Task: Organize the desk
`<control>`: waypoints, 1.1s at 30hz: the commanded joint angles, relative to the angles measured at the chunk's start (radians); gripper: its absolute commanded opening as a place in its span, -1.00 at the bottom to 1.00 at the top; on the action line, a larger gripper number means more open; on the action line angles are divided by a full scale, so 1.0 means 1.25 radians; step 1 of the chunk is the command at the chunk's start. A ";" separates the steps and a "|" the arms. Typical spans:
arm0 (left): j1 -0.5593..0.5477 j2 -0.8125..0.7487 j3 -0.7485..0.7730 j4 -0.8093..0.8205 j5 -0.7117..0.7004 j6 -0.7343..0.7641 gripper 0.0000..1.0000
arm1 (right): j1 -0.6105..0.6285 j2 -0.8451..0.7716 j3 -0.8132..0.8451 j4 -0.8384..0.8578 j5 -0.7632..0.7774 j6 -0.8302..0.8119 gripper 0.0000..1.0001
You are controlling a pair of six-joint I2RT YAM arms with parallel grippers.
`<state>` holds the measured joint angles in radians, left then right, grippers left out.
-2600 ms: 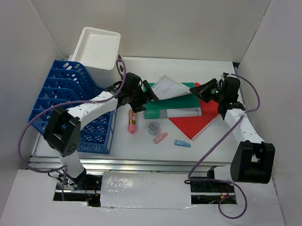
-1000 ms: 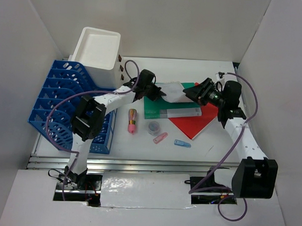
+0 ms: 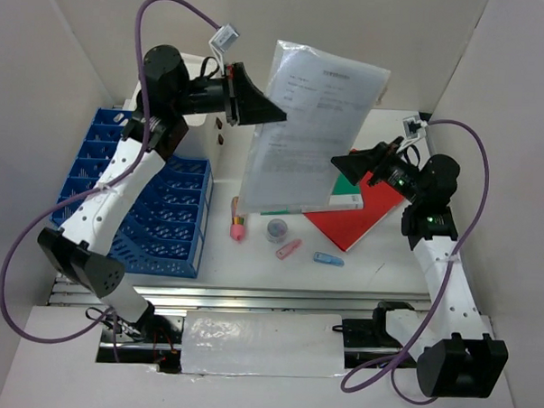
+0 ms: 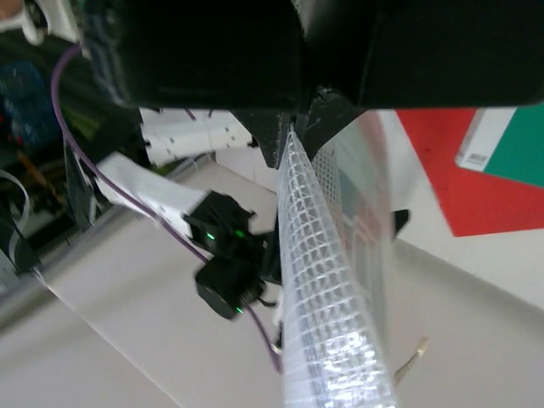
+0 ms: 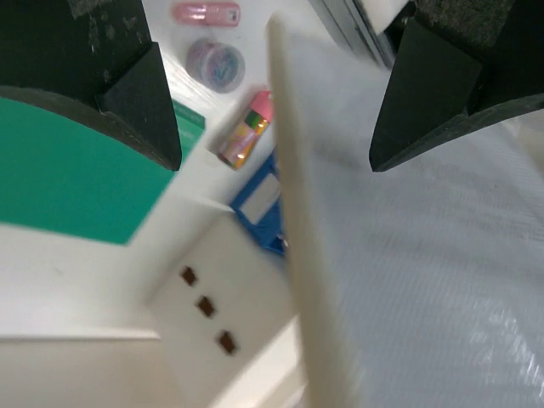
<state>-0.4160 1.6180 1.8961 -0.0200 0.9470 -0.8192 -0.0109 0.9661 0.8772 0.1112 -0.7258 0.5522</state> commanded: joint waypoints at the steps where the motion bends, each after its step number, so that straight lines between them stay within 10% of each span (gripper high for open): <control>1: -0.001 -0.073 -0.044 0.138 0.128 0.017 -1.00 | 0.005 0.010 0.010 0.265 -0.209 0.030 0.99; 8: -0.002 -0.140 -0.169 0.369 0.193 -0.126 -1.00 | 0.005 0.082 0.039 0.525 -0.368 0.145 0.99; 12: -0.001 -0.137 -0.172 0.393 0.202 -0.145 -1.00 | 0.027 0.125 0.047 0.827 -0.450 0.422 0.95; 18: -0.001 -0.102 -0.101 0.318 0.190 -0.104 -1.00 | 0.054 0.205 0.071 1.321 -0.455 0.788 0.24; 20: -0.001 -0.089 -0.086 0.294 0.185 -0.094 -1.00 | 0.059 0.204 0.079 1.320 -0.458 0.779 -0.33; 21: 0.000 -0.089 -0.077 0.278 0.179 -0.071 -0.94 | 0.064 0.200 0.079 1.288 -0.458 0.768 -0.99; 23: 0.000 -0.098 -0.062 0.162 0.152 -0.011 -0.68 | 0.064 0.170 0.071 1.174 -0.447 0.649 -1.00; 25: 0.009 -0.114 -0.019 0.017 0.035 0.136 0.16 | 0.064 0.122 0.075 0.937 -0.437 0.446 -1.00; 26: 0.011 -0.128 0.035 -0.173 -0.140 0.246 0.98 | 0.068 0.080 0.086 0.696 -0.420 0.346 -1.00; 27: 0.011 -0.136 0.063 -0.258 -0.142 0.282 0.99 | 0.074 0.059 0.103 0.553 -0.399 0.240 -1.00; 29: 0.012 -0.159 0.115 -0.432 -0.523 0.289 0.99 | 0.103 0.025 0.193 0.105 -0.308 -0.120 -1.00; 33: 0.013 -0.268 0.112 -0.609 -1.049 0.231 0.99 | 0.236 0.053 0.312 -0.114 -0.061 -0.341 -1.00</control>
<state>-0.4072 1.4155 2.0056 -0.4805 0.2768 -0.5713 0.2184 1.0294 1.1610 0.3820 -1.0462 0.5266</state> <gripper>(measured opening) 0.994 0.047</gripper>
